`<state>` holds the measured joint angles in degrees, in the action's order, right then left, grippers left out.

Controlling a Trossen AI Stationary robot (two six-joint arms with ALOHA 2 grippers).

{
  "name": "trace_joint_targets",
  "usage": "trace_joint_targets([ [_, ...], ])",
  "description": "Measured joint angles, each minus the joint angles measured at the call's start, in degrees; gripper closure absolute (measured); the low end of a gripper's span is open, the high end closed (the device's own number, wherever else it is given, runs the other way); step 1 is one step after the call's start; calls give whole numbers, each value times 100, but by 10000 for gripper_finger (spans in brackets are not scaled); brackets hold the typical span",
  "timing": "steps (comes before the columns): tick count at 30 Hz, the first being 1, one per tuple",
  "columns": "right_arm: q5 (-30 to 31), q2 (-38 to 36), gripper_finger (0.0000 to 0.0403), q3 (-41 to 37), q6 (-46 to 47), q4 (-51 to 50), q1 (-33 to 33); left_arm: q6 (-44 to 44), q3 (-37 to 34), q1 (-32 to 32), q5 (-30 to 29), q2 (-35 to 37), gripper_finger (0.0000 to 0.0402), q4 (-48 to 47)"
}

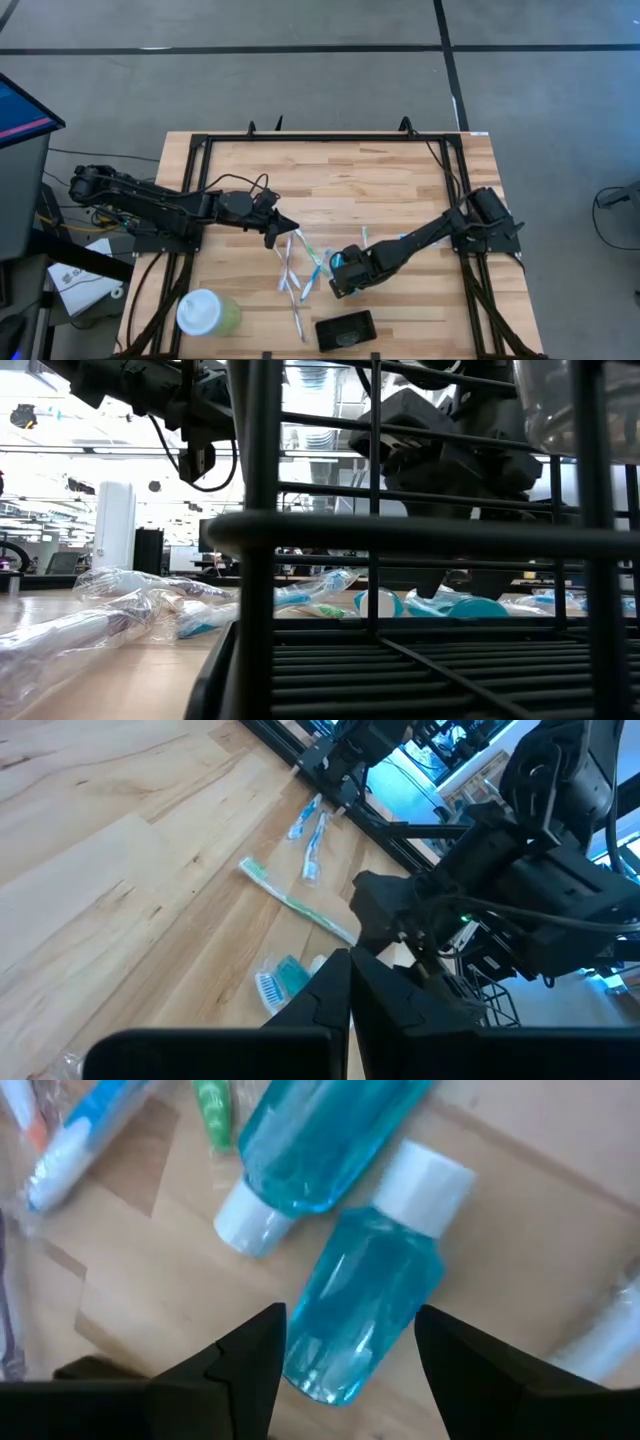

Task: Pick & Place toothbrushing station
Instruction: Put the right blue mouthwash into the black wire organizer

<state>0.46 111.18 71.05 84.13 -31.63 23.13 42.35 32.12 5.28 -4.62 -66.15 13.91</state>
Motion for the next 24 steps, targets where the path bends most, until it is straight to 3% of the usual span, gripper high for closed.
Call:
trace_joint_targets([
  [11, 193, 0, 189, 0, -764, 39, -159, -28, 0, 0, -3, 0, 400, 7],
  [20, -44, -2, 189, 0, -651, -244, -104, -46, 0, 0, -18, 0, 400, 9],
  [24, 159, -2, 189, 0, -1234, -247, -110, -53, 0, 0, -99, 0, 400, 9],
])
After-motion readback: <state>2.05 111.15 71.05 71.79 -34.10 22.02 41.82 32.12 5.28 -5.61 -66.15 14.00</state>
